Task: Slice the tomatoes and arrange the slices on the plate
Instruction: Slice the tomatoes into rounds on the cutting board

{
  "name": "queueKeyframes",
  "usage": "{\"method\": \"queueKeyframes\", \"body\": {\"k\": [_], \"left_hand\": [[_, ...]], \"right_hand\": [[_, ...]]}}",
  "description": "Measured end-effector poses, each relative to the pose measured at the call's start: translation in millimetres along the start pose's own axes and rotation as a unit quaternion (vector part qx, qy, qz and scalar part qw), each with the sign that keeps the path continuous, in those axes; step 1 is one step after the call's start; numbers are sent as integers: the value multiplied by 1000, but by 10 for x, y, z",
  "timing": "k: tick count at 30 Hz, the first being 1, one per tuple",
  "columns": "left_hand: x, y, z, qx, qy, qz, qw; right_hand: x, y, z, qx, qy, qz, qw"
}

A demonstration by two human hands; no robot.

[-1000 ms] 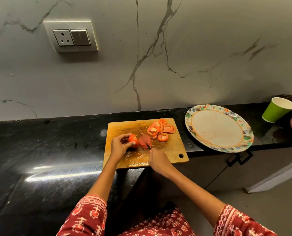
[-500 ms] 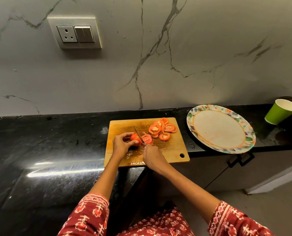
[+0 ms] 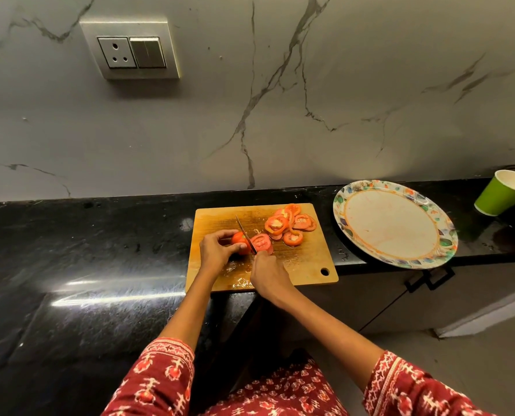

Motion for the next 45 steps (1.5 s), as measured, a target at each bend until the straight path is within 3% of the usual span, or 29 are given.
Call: {"method": "queueKeyframes", "body": {"k": [21,45], "left_hand": [[0,-7,0,-7,-22,9,1000],[-13,-23,15,8,-17,5,1000]], "right_hand": [[-59,-72,-121,-5,35,14,999],[-368,-151,-63,-22,11,31,999]]}}
Point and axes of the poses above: each hand's wrist, its own x-axis away from the middle knuckle, its own y-axis out of the back of the hand, z = x × y, the point moved 2 cm from there along -x, towards the middle knuckle, and after that the axes turned 15 degrees about -x, right-handed, at the moved point
